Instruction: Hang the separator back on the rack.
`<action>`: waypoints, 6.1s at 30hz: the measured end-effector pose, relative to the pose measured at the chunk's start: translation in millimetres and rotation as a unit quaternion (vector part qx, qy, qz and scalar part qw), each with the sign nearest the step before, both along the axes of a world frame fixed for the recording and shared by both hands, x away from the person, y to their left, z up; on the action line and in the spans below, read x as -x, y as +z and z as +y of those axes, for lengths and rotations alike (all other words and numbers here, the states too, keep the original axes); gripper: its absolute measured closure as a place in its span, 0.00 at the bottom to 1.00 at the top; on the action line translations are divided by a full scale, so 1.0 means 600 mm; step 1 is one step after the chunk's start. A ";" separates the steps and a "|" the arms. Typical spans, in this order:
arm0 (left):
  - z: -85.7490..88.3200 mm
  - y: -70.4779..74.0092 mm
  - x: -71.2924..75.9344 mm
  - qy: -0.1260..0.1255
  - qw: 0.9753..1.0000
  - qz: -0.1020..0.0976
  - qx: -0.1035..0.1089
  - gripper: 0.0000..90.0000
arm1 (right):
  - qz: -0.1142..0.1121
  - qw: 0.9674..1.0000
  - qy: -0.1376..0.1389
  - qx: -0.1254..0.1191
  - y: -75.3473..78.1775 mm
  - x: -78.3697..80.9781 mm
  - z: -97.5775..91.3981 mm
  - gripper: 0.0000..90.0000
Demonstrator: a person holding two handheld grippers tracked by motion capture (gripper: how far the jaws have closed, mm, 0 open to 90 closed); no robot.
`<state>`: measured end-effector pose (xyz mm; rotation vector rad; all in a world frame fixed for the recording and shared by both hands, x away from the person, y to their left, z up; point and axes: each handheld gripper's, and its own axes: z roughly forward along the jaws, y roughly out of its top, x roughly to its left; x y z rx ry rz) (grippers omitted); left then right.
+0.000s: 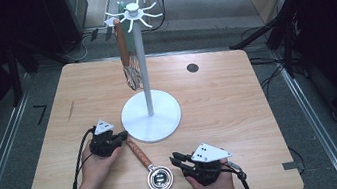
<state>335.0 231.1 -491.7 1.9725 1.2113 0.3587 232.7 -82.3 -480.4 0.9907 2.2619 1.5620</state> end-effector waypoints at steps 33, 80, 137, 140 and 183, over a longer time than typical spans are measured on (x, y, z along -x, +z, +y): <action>-0.011 0.000 0.026 -0.023 1.000 0.013 0.000 1.00 | 0.057 0.989 0.055 0.122 -0.036 -0.013 0.028 1.00; 0.109 0.014 0.029 0.071 0.997 -0.009 0.026 0.93 | 0.057 0.988 0.051 0.136 0.015 -0.052 -0.007 0.74; 0.185 0.008 0.039 0.163 0.987 -0.004 -0.012 0.18 | 0.042 0.980 0.051 0.190 -0.021 -0.054 0.074 0.77; 0.185 0.008 0.039 0.163 0.986 -0.005 -0.011 0.18 | 0.035 0.979 0.052 0.192 -0.022 -0.053 0.074 0.77; 0.184 0.008 0.039 0.164 0.986 -0.006 -0.015 0.18 | 0.075 0.979 0.040 0.187 -0.011 -0.077 0.057 0.76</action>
